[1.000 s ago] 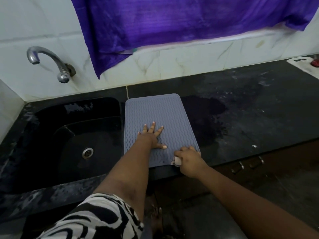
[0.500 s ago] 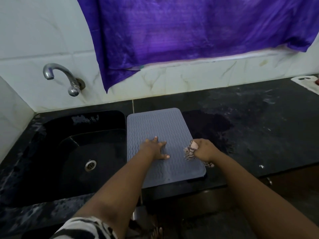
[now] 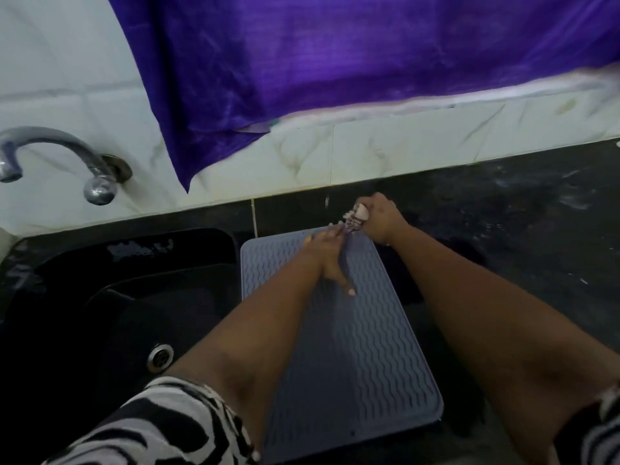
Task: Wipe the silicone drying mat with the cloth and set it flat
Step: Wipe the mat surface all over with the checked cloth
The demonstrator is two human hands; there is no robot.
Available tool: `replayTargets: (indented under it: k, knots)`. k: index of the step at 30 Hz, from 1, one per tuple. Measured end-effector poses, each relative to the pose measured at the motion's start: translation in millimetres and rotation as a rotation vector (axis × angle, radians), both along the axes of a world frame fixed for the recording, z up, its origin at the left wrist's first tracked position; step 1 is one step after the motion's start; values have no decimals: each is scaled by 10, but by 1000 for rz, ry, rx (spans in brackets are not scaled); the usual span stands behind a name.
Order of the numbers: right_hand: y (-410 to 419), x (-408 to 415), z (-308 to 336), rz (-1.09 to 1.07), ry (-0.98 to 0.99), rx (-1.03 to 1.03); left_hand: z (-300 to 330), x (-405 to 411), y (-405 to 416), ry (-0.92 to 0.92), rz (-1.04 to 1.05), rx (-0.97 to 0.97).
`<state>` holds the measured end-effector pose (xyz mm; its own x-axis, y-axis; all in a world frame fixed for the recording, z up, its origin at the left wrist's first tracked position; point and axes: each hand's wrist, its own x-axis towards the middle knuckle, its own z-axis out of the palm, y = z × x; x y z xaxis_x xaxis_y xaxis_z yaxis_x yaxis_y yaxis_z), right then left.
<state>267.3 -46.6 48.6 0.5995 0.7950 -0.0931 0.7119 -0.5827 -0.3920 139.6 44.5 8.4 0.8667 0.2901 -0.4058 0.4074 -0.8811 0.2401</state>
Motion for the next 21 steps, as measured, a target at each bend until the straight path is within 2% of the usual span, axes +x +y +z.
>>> replayTargets:
  k: [2, 4, 8, 10, 15, 18, 21]
  knots:
    - [242, 145, -143, 1, -6, -62, -118, 108, 91, 98, -2, 52]
    - [414, 267, -329, -12, 7, -101, -308, 132, 187, 177, 40, 16]
    - [510, 212, -662, 21, -76, -156, -394, 159, 257, 226, 56, -49]
    - [436, 119, -767, -3, -125, -92, -371, 171, 233, 236, 57, -49]
    - [-164, -185, -767, -28, 19, -101, -295, 163, 192, 251, 66, -29]
    - [-673, -508, -697, 20, 62, -216, -242, 148, 150, 254, 72, -35]
    - [-866, -629, -471, 75, 203, -484, -189, 150, 144, 260, 66, -21]
